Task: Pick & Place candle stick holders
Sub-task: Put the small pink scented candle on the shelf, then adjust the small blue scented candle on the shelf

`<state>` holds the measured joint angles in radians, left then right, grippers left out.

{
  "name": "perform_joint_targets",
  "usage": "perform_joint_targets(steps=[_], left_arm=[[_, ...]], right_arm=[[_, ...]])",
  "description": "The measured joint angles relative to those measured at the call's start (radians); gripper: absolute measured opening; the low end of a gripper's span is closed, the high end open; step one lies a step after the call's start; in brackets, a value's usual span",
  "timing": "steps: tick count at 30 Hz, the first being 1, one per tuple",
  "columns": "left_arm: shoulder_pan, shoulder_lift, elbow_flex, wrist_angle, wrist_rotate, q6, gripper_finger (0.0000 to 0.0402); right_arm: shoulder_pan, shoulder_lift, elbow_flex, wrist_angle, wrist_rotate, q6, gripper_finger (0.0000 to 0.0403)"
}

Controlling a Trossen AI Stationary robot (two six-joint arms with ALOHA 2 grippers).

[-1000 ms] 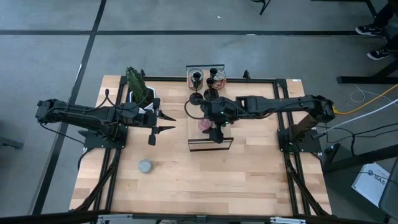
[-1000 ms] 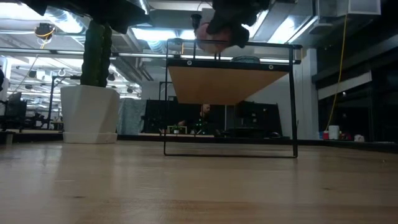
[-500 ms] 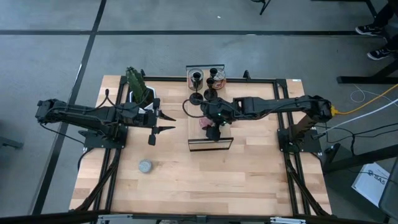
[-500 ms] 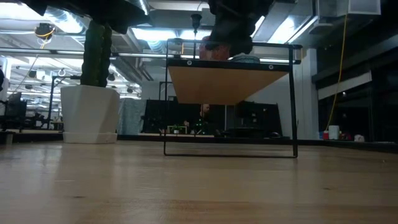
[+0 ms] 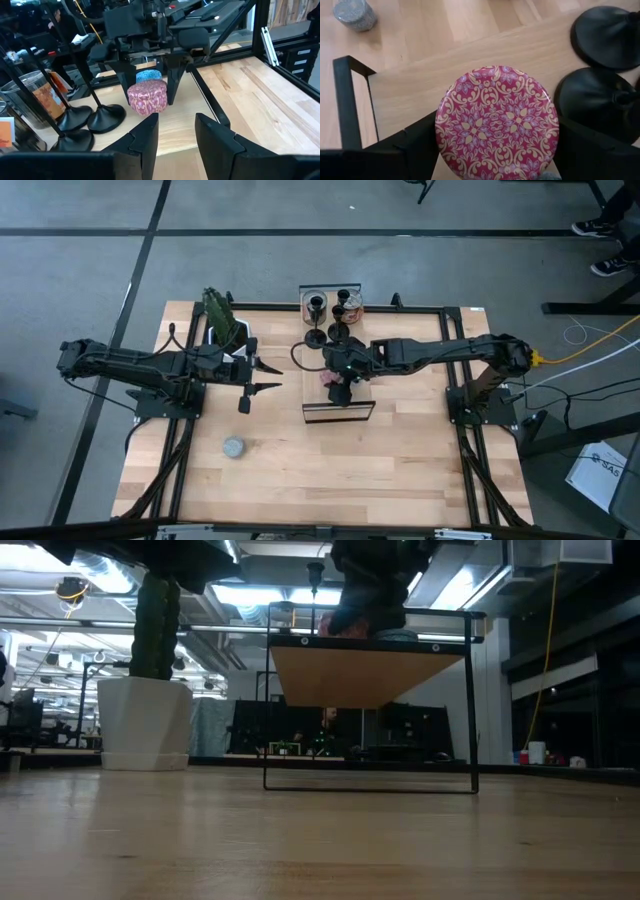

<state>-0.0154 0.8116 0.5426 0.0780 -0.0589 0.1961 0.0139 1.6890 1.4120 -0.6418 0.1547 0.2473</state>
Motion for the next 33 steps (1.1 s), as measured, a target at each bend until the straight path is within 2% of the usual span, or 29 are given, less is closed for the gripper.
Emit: perform_joint_targets(steps=[6,16,29,33], left_arm=[[0.000,0.000,0.000,0.000,0.000,0.000,0.0124],[0.000,0.000,0.000,0.000,0.000,0.000,0.0123],[0.000,0.000,0.000,0.000,0.000,0.000,0.0124],[0.000,0.000,0.000,-0.001,0.000,0.000,0.0124]], right_arm=[[0.000,0.000,0.000,0.002,0.002,0.000,0.0330],[0.003,0.000,0.000,0.003,0.017,0.002,0.0380],[0.118,-0.025,0.000,-0.027,0.236,-0.012,0.0385],[0.147,-0.040,0.018,-0.064,0.269,0.004,0.0385]])
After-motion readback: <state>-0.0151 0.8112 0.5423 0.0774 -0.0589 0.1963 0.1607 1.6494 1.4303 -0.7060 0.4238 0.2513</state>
